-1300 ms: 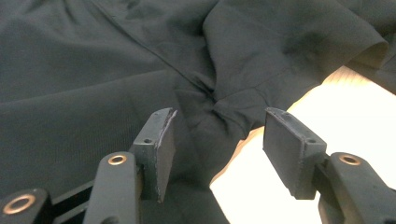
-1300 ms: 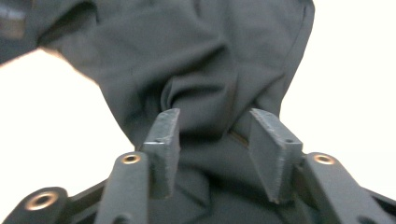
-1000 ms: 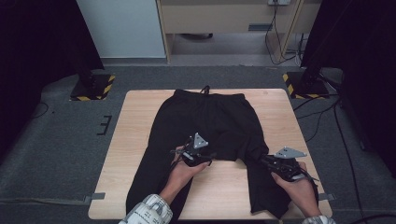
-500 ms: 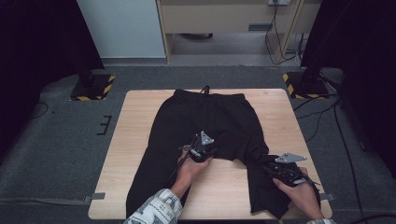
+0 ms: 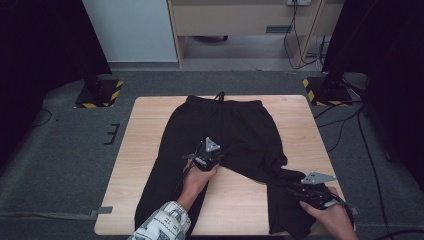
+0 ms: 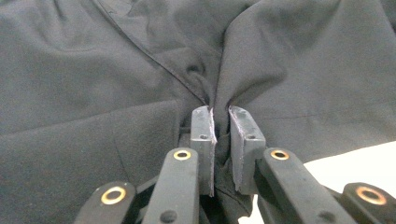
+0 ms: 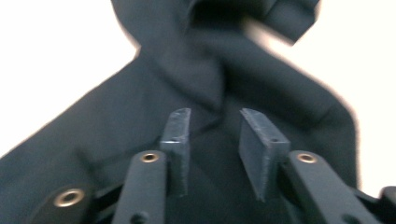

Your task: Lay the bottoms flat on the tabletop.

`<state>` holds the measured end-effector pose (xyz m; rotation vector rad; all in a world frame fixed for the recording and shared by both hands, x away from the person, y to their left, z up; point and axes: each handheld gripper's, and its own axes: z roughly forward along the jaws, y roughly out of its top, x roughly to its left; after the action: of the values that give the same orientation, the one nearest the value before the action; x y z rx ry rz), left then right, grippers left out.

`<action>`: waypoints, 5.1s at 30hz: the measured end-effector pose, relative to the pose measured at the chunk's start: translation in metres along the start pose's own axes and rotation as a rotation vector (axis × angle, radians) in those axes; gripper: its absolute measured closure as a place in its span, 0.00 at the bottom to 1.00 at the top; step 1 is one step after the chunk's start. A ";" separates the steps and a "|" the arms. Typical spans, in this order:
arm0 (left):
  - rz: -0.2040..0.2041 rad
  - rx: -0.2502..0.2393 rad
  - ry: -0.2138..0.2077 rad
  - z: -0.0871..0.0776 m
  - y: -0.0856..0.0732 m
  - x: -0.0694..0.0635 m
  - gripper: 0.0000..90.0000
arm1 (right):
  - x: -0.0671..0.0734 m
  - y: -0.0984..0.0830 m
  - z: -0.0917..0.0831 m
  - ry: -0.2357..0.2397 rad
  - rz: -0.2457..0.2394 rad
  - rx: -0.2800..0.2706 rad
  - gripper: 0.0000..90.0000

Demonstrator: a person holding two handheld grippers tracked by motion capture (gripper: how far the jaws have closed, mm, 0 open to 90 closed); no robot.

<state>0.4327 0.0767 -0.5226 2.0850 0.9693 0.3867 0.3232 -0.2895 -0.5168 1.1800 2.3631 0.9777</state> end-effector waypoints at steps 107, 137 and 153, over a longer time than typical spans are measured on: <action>-0.040 -0.040 -0.020 -0.012 -0.014 0.000 0.95 | -0.043 0.025 0.022 -0.086 0.211 -0.028 0.97; 0.004 -0.130 -0.001 -0.063 -0.019 0.001 0.40 | -0.023 0.010 0.008 -0.070 0.186 -0.029 0.28; -0.122 -0.164 0.042 -0.124 -0.052 0.064 0.19 | -0.068 0.096 0.050 -0.092 0.184 -0.059 0.52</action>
<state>0.3802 0.2109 -0.4856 1.8674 1.0482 0.4334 0.4470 -0.2810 -0.4861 1.4081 2.1698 1.0205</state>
